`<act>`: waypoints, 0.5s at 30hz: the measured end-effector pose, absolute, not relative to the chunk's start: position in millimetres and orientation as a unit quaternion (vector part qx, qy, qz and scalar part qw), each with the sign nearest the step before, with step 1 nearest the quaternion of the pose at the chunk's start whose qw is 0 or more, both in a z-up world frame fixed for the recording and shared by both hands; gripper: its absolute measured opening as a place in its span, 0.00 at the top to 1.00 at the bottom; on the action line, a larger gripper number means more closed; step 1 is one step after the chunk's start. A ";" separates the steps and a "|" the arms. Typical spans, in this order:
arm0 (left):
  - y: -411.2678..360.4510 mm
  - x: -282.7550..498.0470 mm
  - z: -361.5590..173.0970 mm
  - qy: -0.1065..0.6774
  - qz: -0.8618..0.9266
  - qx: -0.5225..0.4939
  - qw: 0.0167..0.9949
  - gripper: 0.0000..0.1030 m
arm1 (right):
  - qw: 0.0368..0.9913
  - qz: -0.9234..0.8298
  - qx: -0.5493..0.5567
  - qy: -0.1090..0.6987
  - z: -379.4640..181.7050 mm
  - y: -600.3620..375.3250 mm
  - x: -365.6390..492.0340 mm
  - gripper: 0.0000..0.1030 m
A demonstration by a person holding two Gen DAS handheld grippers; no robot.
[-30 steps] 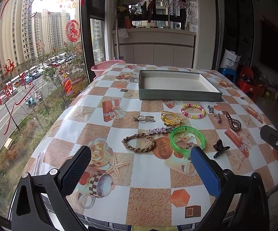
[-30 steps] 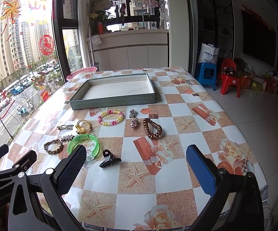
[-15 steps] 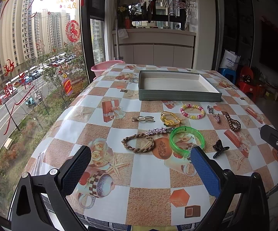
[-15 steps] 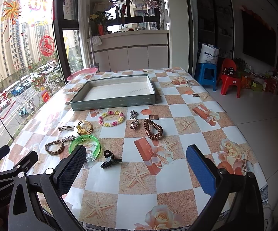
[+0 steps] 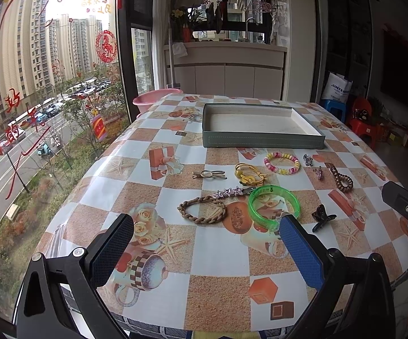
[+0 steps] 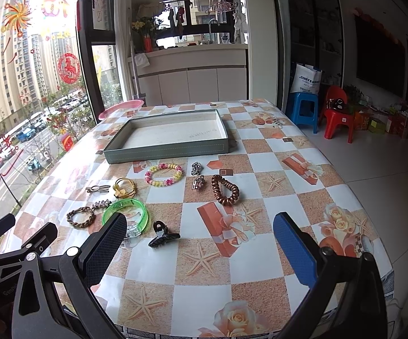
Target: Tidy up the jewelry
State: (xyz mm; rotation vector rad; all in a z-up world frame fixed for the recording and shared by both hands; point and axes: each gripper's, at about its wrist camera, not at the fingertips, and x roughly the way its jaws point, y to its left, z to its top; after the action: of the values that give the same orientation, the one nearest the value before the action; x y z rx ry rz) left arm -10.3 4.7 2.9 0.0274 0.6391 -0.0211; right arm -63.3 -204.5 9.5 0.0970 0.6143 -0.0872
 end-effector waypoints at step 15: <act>3.3 -10.2 3.1 0.314 -0.012 0.015 0.949 0.00 | 0.952 -0.042 0.048 0.301 13.1 -201.1 -63.5 0.00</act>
State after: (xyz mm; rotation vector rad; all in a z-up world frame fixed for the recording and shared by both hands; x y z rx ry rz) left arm -10.2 3.3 3.1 0.0305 0.6381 -0.0248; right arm -63.5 -201.1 13.1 0.0981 0.6110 -0.0851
